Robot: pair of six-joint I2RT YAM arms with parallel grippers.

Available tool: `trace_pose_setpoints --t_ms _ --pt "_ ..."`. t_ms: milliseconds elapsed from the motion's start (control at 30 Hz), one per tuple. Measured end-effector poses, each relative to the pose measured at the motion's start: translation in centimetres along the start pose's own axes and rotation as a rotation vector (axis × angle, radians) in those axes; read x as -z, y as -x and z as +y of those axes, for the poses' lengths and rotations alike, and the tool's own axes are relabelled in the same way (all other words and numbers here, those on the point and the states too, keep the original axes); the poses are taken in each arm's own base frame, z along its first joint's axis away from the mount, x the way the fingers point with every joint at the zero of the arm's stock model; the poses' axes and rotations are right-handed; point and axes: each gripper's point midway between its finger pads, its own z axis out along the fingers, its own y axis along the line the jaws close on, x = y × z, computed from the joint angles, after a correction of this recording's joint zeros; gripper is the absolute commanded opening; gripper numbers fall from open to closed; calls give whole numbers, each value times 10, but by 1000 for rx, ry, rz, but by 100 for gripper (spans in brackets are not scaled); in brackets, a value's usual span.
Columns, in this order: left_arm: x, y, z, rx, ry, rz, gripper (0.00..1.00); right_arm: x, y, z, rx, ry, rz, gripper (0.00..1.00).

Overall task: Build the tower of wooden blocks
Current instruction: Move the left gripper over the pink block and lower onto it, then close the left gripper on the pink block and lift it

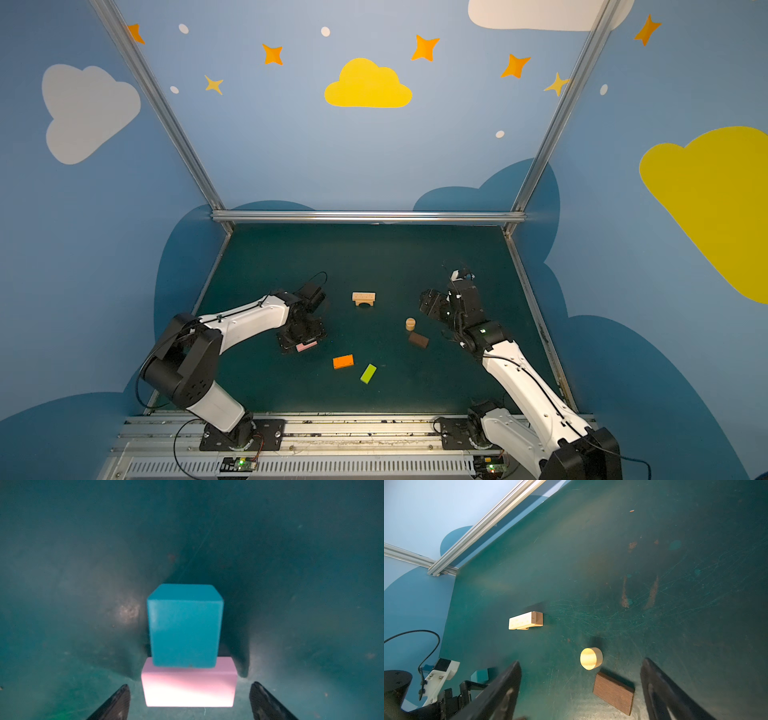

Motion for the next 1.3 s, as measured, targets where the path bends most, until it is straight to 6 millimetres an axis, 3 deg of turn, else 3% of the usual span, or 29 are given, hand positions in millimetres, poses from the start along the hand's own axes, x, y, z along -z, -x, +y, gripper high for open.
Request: trace_pose_setpoints --t_ms 267,933,1300 --pt "-1 1 0 0 1 0 76 0 -1 1 -2 8 8 88" --pt "-1 1 0 -3 0 2 63 -2 -2 0 -6 10 15 88" --pt "7 4 -4 -21 -5 0 42 -2 -2 0 -9 13 17 88"
